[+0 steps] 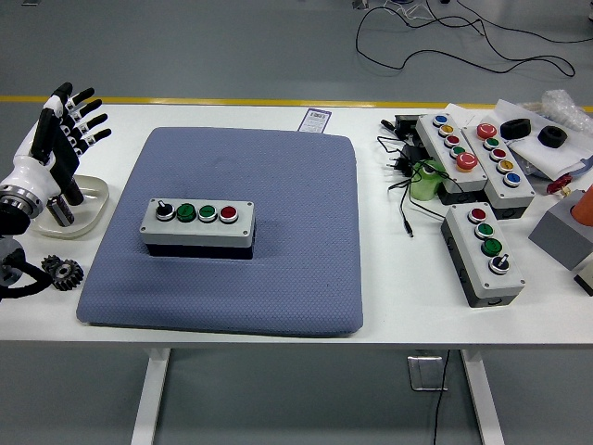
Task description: Pick up the button,place it on the desk,press the button,press the button
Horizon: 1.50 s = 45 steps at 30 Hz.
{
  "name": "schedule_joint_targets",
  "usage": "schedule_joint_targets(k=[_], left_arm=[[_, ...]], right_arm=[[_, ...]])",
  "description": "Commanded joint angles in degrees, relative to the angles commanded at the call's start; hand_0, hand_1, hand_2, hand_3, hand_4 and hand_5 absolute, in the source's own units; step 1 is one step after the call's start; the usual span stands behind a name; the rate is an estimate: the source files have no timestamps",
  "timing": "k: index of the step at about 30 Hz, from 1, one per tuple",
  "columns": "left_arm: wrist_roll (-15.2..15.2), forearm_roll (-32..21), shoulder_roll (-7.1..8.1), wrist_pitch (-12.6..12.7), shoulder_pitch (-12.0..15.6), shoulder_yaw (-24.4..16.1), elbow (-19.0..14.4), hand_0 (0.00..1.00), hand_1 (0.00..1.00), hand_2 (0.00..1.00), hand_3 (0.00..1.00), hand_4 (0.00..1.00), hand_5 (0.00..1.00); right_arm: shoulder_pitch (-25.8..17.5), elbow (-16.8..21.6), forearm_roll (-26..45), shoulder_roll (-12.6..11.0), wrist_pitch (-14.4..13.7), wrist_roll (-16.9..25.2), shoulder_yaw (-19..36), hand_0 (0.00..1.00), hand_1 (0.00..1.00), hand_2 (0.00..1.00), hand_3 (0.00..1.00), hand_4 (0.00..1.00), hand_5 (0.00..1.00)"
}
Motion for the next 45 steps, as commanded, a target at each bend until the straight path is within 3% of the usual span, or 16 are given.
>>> schedule_joint_targets(k=[45], left_arm=[[0.6, 0.69, 0.04, -0.8, -0.35, -0.66, 0.36, 0.835, 0.883, 0.915, 0.909, 0.602, 0.998]], right_arm=[[0.5, 0.0, -0.34, 0.04, 0.03, 0.14, 0.31, 0.666, 0.673, 0.691, 0.593, 0.43, 0.274]])
